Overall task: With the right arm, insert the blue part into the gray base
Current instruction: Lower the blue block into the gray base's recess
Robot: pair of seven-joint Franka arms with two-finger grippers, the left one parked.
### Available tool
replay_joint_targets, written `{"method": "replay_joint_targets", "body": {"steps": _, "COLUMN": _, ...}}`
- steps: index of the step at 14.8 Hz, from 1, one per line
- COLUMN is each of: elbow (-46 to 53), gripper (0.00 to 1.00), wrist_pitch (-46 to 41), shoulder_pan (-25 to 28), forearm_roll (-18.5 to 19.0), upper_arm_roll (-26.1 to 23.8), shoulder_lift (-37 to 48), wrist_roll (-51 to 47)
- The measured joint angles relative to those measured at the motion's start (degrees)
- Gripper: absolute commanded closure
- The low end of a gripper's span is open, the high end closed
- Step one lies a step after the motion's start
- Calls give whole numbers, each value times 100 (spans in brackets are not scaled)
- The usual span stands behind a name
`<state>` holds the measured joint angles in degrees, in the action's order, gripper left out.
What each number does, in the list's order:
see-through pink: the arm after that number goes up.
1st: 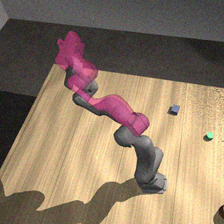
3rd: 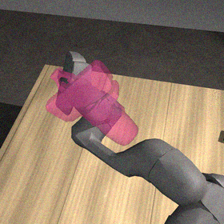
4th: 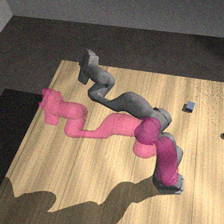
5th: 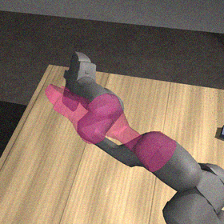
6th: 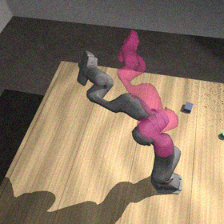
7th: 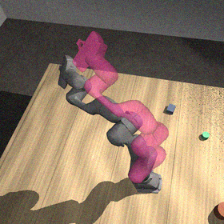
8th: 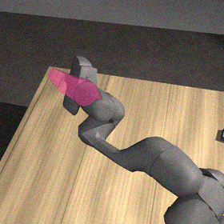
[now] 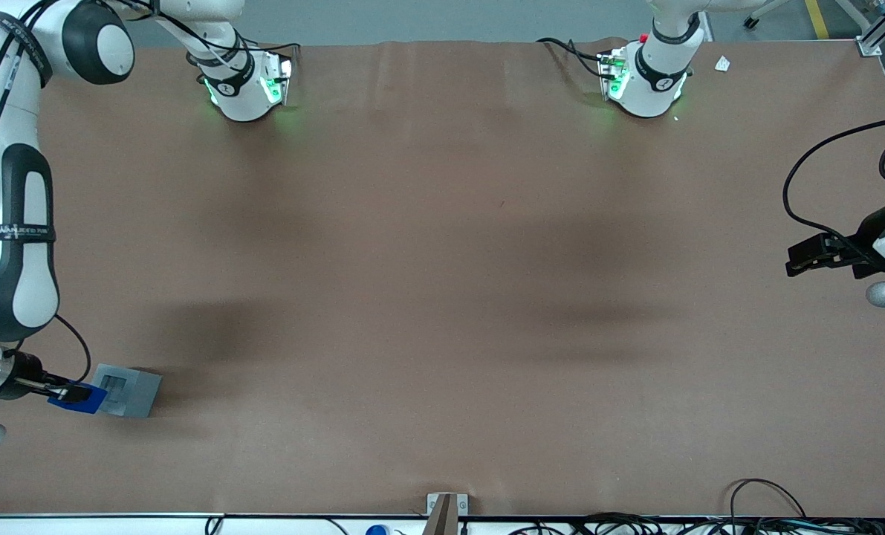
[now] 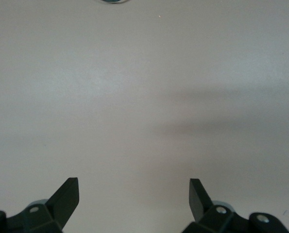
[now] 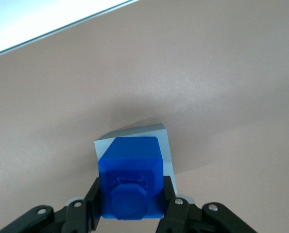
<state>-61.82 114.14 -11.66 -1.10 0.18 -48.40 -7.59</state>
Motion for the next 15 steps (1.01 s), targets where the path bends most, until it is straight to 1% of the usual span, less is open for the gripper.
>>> {"method": "replay_joint_targets", "body": {"steps": 5, "elbow": -107, "gripper": 100, "wrist_pitch": -7, "shoulder_pan": 31, "forearm_roll": 8, "upper_arm_roll": -8, "shoulder_lift": -15, "wrist_roll": 343}}
{"method": "replay_joint_targets", "body": {"steps": 15, "elbow": -339, "gripper": 100, "wrist_pitch": -88, "shoulder_pan": 31, "forearm_roll": 11, "upper_arm_roll": -8, "shoulder_lift": -18, "wrist_roll": 584}}
